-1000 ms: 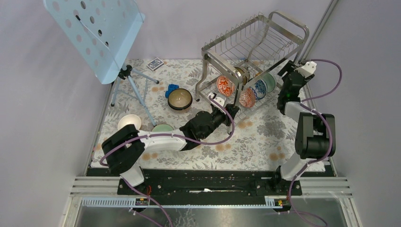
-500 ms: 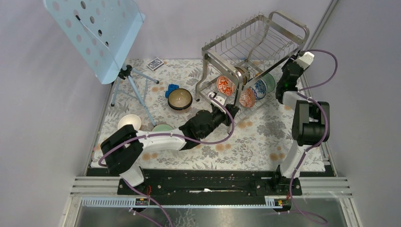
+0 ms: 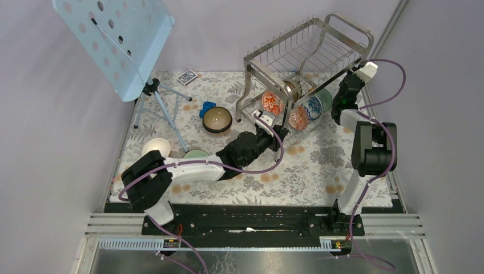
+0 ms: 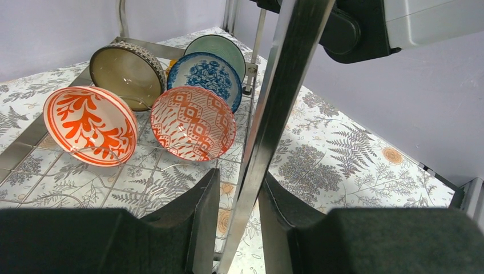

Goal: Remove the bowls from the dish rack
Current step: Adjust the dish rack at the center of the board.

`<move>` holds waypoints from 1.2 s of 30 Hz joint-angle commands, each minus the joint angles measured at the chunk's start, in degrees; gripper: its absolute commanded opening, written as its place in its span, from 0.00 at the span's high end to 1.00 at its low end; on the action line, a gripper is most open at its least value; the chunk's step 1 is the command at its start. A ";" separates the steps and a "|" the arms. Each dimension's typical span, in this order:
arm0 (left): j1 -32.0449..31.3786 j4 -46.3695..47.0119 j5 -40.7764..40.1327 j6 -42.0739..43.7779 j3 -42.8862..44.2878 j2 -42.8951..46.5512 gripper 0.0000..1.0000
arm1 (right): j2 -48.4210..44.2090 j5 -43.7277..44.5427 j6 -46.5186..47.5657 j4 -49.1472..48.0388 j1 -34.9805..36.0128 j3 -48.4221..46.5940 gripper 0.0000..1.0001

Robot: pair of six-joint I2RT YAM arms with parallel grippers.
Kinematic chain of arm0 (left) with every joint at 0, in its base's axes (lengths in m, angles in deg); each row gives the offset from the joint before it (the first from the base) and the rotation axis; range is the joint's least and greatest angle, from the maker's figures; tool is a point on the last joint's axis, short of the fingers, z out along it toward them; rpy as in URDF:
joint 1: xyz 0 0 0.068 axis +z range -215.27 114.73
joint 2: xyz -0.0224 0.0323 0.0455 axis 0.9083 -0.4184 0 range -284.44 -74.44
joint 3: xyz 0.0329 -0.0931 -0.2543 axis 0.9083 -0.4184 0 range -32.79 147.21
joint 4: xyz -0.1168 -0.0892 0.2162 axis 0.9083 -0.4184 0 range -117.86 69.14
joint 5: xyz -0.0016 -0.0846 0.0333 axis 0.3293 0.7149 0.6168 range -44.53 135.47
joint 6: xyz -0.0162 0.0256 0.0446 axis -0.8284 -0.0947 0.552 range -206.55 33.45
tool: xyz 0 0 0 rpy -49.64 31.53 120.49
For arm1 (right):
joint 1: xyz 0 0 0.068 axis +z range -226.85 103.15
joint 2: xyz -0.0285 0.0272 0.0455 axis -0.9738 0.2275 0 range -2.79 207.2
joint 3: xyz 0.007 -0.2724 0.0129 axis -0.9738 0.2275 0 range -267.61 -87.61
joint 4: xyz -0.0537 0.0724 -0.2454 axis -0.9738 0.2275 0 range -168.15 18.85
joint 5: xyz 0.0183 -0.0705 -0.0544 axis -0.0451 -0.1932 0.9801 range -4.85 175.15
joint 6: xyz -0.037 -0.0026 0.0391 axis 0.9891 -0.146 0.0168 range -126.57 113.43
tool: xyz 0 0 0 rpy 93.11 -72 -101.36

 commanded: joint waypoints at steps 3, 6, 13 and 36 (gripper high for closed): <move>1.52 0.74 -4.10 0.73 3.25 1.64 0.66 | -5.72 12.51 -6.70 9.22 -1.57 2.53 1.00; 1.60 -0.21 -4.14 0.42 4.22 0.89 0.66 | -8.51 14.24 -6.94 10.94 -1.57 4.83 1.00; 2.10 -2.32 -6.16 -0.12 5.46 -0.13 0.67 | -16.06 15.28 -5.16 14.91 -1.57 9.24 1.00; 13.43 -4.81 -6.87 5.07 9.85 -5.77 0.69 | -41.93 7.22 -20.29 42.44 8.27 22.10 1.00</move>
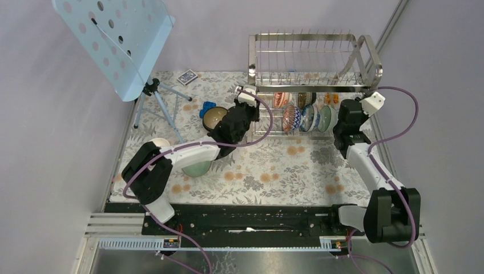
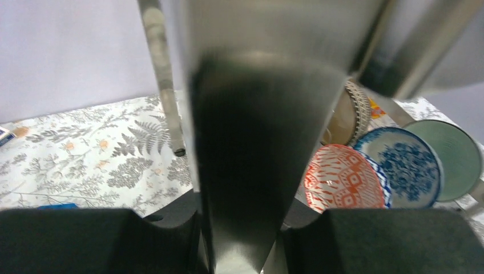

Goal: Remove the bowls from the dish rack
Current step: Adjust the dish rack at the center of the board.

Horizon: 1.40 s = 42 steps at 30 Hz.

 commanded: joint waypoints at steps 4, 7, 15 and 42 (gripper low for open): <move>2.05 3.78 4.88 2.20 3.85 -4.80 0.69 | -10.45 -5.43 -8.10 10.24 2.52 2.36 1.00; 3.15 4.52 5.70 2.62 4.46 -5.65 0.69 | -13.80 -7.70 -9.30 11.59 2.61 3.86 1.00; 4.73 4.10 5.96 2.61 8.19 -8.32 0.69 | -15.19 -13.29 -10.87 14.04 2.71 4.35 1.00; 12.04 2.36 3.98 0.59 7.07 -7.19 0.66 | 1.86 -25.28 -10.12 11.57 2.82 -6.57 0.79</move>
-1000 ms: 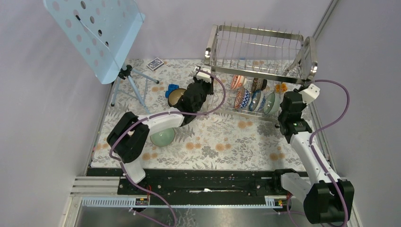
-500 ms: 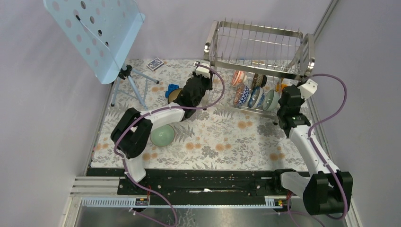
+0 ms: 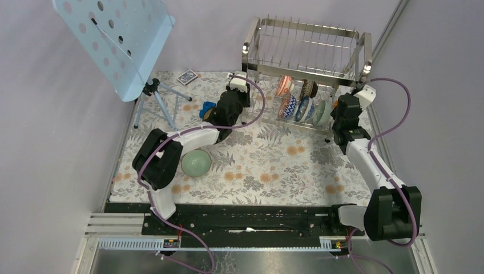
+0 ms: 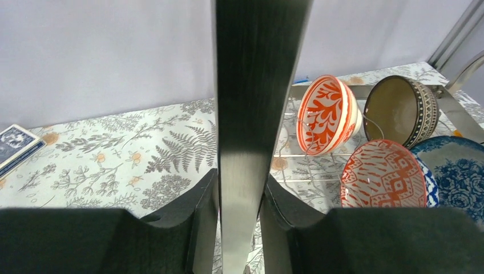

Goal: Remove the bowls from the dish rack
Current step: Adjust the dish rack at the center of the board.

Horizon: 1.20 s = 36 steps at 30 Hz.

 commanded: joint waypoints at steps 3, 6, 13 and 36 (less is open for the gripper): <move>1.44 0.37 -1.26 -1.28 -1.27 3.56 0.62 | 0.49 -14.18 -9.32 6.03 0.98 -3.36 0.60; 1.45 -0.10 -0.99 -2.12 -2.08 5.10 0.48 | -3.17 -13.61 -8.41 8.89 1.02 -3.01 0.45; 1.36 0.00 0.69 -5.57 -6.73 10.24 0.24 | -12.64 -14.28 -6.39 13.86 1.00 -0.18 0.24; 1.18 -25.04 24.54 -30.30 -22.41 39.93 0.01 | -36.44 -45.64 -16.42 26.16 1.59 15.27 0.18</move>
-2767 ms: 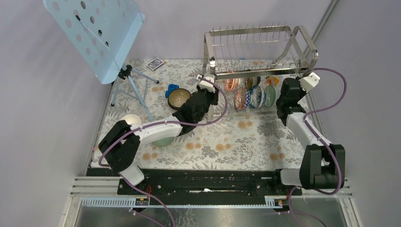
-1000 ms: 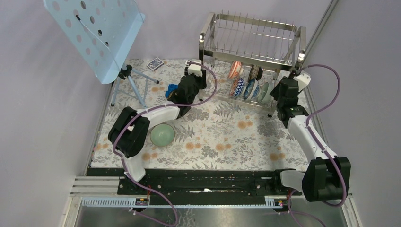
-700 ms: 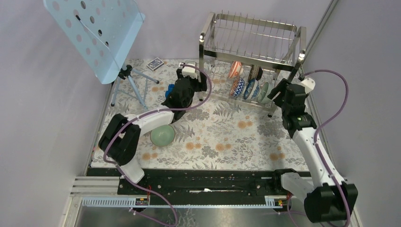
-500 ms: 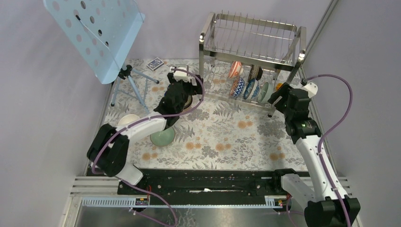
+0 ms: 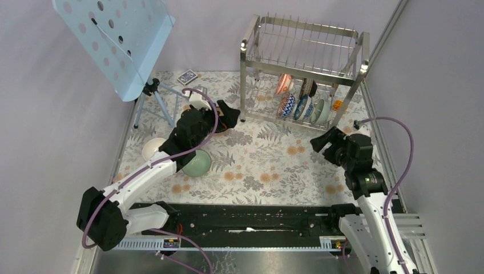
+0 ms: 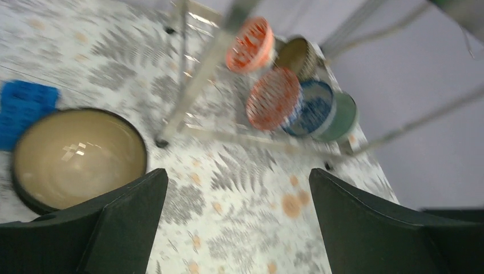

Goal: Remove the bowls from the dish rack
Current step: Pick up the bowl from the dish rack.

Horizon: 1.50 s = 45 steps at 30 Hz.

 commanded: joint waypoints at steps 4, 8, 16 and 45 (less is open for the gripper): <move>-10.69 -0.31 11.31 1.82 -0.48 -1.93 0.01 | -4.64 -17.30 -2.75 -5.38 1.22 12.51 0.20; -15.08 2.73 11.01 3.05 4.03 -9.97 0.01 | -6.80 -17.25 -2.75 -5.28 1.55 15.72 0.20; -15.96 17.66 10.31 5.17 9.70 -25.87 0.01 | -8.86 -16.29 -2.30 -4.01 3.34 17.51 0.21; -7.71 39.16 20.62 17.43 28.96 -54.37 0.26 | -13.39 -18.59 -4.07 -6.42 7.72 23.88 0.22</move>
